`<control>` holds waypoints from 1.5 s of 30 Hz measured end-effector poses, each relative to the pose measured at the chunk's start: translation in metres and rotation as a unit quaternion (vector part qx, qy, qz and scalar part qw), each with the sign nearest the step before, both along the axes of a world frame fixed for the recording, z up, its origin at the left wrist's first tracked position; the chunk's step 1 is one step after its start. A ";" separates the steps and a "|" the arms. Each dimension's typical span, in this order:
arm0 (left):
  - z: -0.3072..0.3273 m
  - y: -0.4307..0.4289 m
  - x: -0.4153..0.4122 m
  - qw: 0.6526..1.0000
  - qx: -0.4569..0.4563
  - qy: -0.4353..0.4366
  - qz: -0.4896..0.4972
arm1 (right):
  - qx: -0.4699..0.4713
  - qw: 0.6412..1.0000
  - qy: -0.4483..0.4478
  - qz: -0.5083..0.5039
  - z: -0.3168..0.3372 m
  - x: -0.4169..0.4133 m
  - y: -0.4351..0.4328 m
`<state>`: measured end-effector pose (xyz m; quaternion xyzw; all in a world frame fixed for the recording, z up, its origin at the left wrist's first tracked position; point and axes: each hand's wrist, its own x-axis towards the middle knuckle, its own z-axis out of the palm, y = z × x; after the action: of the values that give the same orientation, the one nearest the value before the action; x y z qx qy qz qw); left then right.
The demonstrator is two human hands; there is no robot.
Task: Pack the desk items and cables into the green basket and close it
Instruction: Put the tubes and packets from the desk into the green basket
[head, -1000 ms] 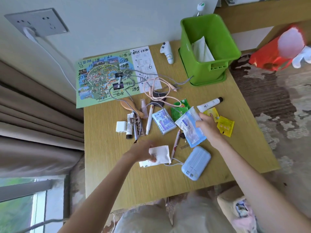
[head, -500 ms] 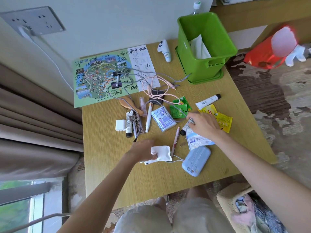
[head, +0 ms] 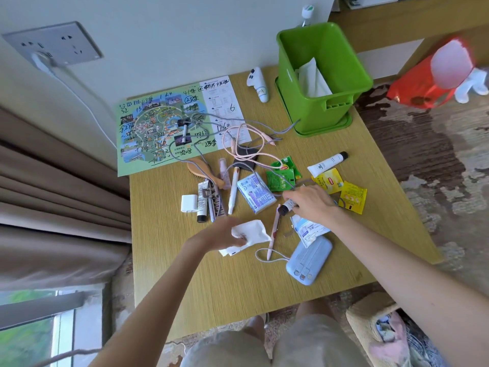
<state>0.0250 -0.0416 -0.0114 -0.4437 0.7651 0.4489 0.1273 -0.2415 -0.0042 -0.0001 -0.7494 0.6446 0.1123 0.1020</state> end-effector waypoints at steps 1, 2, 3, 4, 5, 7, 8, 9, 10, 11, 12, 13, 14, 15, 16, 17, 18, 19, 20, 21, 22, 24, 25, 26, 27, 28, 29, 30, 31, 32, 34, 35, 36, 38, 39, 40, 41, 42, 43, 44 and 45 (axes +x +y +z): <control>0.005 -0.005 -0.001 1.000 -0.002 0.014 0.015 | -0.014 0.999 -0.029 -0.001 0.001 -0.003 0.000; 0.009 -0.009 -0.002 0.999 -0.003 0.029 0.033 | -0.024 0.997 -0.066 -0.010 0.002 -0.006 0.001; 0.015 -0.014 -0.003 0.997 -0.004 0.046 0.053 | -0.031 0.993 -0.112 -0.031 0.003 -0.009 0.001; 0.020 -0.019 -0.005 0.995 -0.006 0.063 0.072 | -0.034 0.984 -0.162 -0.062 0.005 -0.012 0.001; 0.025 -0.024 -0.007 0.993 -0.011 0.080 0.089 | -0.034 0.972 -0.210 -0.099 0.008 -0.014 0.001; 0.034 -0.031 -0.014 0.985 -0.015 0.114 0.125 | -0.033 0.942 -0.288 -0.169 0.015 -0.020 -0.002; 0.037 -0.034 -0.018 0.980 -0.010 0.128 0.149 | -0.033 0.926 -0.319 -0.199 0.018 -0.024 -0.004; 0.040 -0.037 -0.022 0.975 -0.002 0.139 0.176 | -0.036 0.911 -0.345 -0.224 0.023 -0.027 -0.006; 0.042 -0.040 -0.027 0.968 0.008 0.148 0.201 | -0.040 0.898 -0.366 -0.242 0.028 -0.032 -0.008; 0.045 -0.042 -0.033 0.962 0.018 0.159 0.222 | -0.045 0.888 -0.380 -0.254 0.034 -0.037 -0.011; 0.048 -0.044 -0.039 0.956 0.025 0.171 0.237 | -0.052 0.886 -0.381 -0.261 0.040 -0.043 -0.012; 0.051 -0.047 -0.045 0.951 0.028 0.181 0.247 | -0.064 0.890 -0.368 -0.262 0.045 -0.051 -0.015; 0.054 -0.049 -0.052 0.948 0.025 0.189 0.254 | -0.078 0.898 -0.346 -0.260 0.050 -0.059 -0.017; 0.057 -0.051 -0.060 0.945 0.020 0.197 0.261 | -0.085 0.908 -0.321 -0.256 0.054 -0.068 -0.020; 0.060 -0.053 -0.068 0.940 0.016 0.207 0.270 | -0.084 0.918 -0.297 -0.250 0.058 -0.077 -0.022; 0.063 -0.055 -0.077 0.935 0.016 0.217 0.280 | -0.075 0.930 -0.269 -0.238 0.060 -0.086 -0.025; 0.066 -0.057 -0.084 0.931 0.019 0.223 0.287 | -0.061 0.946 -0.232 -0.219 0.061 -0.095 -0.028; 0.068 -0.059 -0.093 0.929 0.023 0.227 0.290 | -0.050 0.962 -0.184 -0.195 0.061 -0.103 -0.030; 0.070 -0.061 -0.100 0.928 0.027 0.232 0.291 | -0.044 0.975 -0.133 -0.170 0.060 -0.109 -0.032; 0.073 -0.062 -0.108 0.924 0.032 0.240 0.295 | -0.040 0.985 -0.084 -0.146 0.059 -0.116 -0.035; 0.075 -0.064 -0.115 0.920 0.037 0.250 0.301 | -0.036 0.991 -0.040 -0.121 0.058 -0.121 -0.039; 0.080 -0.068 -0.127 0.912 0.035 0.260 0.316 | -0.019 0.996 0.032 -0.076 0.051 -0.132 -0.049; 0.082 -0.071 -0.132 0.910 0.029 0.259 0.322 | -0.007 0.997 0.059 -0.057 0.047 -0.136 -0.055; 0.084 -0.073 -0.137 0.909 0.023 0.259 0.325 | 0.007 0.996 0.079 -0.043 0.044 -0.140 -0.060; 0.086 -0.075 -0.142 0.908 0.019 0.259 0.329 | 0.023 0.995 0.093 -0.029 0.041 -0.143 -0.064; 0.088 -0.078 -0.147 0.905 0.017 0.261 0.335 | 0.038 0.994 0.102 -0.015 0.037 -0.145 -0.069; 0.089 -0.081 -0.151 0.901 0.015 0.262 0.344 | 0.051 0.993 0.106 -0.003 0.033 -0.146 -0.072; 0.090 -0.083 -0.155 0.898 0.012 0.262 0.353 | 0.062 0.992 0.108 0.008 0.030 -0.147 -0.074; 0.091 -0.085 -0.158 0.894 0.010 0.264 0.361 | 0.072 0.991 0.108 0.017 0.027 -0.146 -0.075; 0.093 -0.087 -0.161 0.890 0.008 0.268 0.368 | 0.078 0.991 0.108 0.026 0.023 -0.147 -0.075; 0.095 -0.091 -0.168 0.884 0.002 0.274 0.379 | 0.079 0.990 0.106 0.038 0.016 -0.150 -0.074; 0.097 -0.092 -0.171 0.883 -0.005 0.273 0.382 | 0.076 0.991 0.105 0.044 0.014 -0.152 -0.073; 0.098 -0.093 -0.174 0.882 -0.010 0.270 0.385 | 0.072 0.991 0.101 0.049 0.013 -0.155 -0.072; 0.102 -0.095 -0.179 0.879 -0.012 0.263 0.397 | 0.062 0.994 0.076 0.056 0.015 -0.161 -0.072; 0.104 -0.097 -0.182 0.877 -0.012 0.262 0.403 | 0.054 0.996 0.054 0.054 0.018 -0.164 -0.073; 0.106 -0.098 -0.184 0.874 -0.013 0.264 0.408 | 0.043 0.998 0.026 0.047 0.024 -0.166 -0.074; 0.109 -0.100 -0.186 0.870 -0.014 0.268 0.413 | 0.030 0.999 -0.010 0.034 0.030 -0.169 -0.075; 0.112 -0.103 -0.189 0.867 -0.015 0.274 0.415 | 0.019 0.998 -0.055 0.015 0.039 -0.172 -0.076; 0.116 -0.105 -0.192 0.865 -0.016 0.279 0.416 | 0.006 0.994 -0.107 -0.008 0.049 -0.174 -0.076; 0.119 -0.109 -0.195 0.863 -0.016 0.285 0.417 | -0.010 0.987 -0.158 -0.029 0.060 -0.176 -0.077; 0.123 -0.112 -0.199 0.860 -0.015 0.293 0.418 | -0.034 0.978 -0.203 -0.044 0.072 -0.178 -0.077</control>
<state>-0.1738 -0.1536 0.1117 -0.5718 0.5160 0.5578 -0.3093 -0.4199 -0.0817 0.0720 -0.7308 0.6458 -0.0687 0.2102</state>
